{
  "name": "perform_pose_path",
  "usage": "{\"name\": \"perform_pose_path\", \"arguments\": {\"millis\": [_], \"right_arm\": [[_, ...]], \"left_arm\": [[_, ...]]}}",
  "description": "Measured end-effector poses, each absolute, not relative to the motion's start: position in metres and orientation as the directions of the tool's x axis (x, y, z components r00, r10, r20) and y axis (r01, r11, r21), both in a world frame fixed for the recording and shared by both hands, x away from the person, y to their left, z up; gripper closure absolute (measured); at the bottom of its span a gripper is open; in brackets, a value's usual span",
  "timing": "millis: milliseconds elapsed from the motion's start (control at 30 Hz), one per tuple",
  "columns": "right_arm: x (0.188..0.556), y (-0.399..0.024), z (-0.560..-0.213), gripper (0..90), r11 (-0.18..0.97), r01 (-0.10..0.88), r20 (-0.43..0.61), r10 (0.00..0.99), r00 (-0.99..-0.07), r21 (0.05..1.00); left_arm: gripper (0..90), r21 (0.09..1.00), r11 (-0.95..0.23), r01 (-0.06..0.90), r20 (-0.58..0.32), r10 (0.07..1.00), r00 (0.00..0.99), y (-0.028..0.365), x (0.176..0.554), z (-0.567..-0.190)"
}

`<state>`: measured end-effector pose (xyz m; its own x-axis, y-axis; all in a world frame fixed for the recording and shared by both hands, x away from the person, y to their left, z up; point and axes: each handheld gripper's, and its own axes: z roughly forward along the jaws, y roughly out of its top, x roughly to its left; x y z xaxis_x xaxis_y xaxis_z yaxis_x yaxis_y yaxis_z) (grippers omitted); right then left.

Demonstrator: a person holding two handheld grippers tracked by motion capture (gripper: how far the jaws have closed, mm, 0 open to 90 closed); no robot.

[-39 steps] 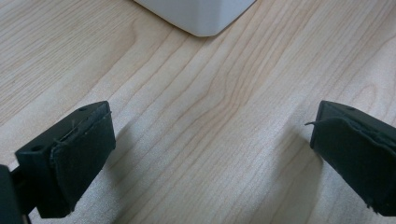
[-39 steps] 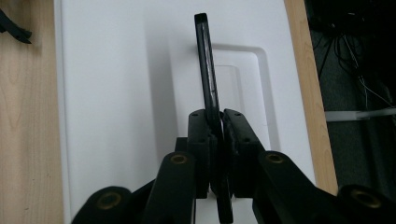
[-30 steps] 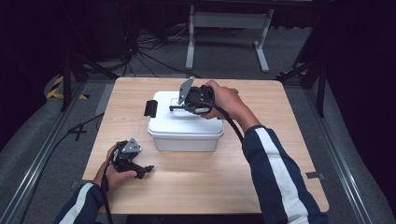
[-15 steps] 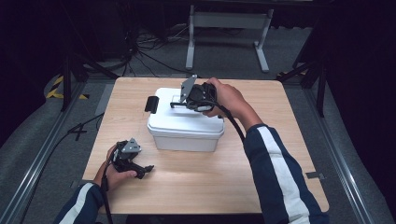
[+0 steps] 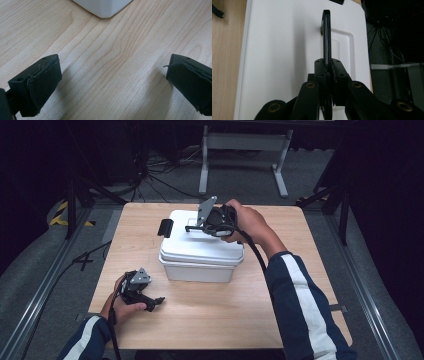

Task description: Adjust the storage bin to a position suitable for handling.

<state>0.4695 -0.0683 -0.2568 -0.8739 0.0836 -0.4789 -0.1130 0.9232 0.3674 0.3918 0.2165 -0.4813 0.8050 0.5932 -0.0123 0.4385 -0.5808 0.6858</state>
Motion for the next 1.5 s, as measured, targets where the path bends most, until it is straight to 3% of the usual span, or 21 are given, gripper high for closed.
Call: {"name": "perform_pose_path", "arguments": {"millis": [800,1500], "right_arm": [[0.462,-0.104,-0.241,85.1,0.918,-0.115,-0.507,0.103,-0.856,0.381],[0.445,-0.183,-0.236,85.1,0.899,-0.05,-0.519,0.205,-0.83,0.435]], "left_arm": [[0.4,0.686,-0.581,0.439,-0.013,0.593,0.805,0.217,0.392,-0.481],[0.4,0.689,-0.575,0.441,-0.015,0.596,0.803,0.216,0.391,-0.482]]}}
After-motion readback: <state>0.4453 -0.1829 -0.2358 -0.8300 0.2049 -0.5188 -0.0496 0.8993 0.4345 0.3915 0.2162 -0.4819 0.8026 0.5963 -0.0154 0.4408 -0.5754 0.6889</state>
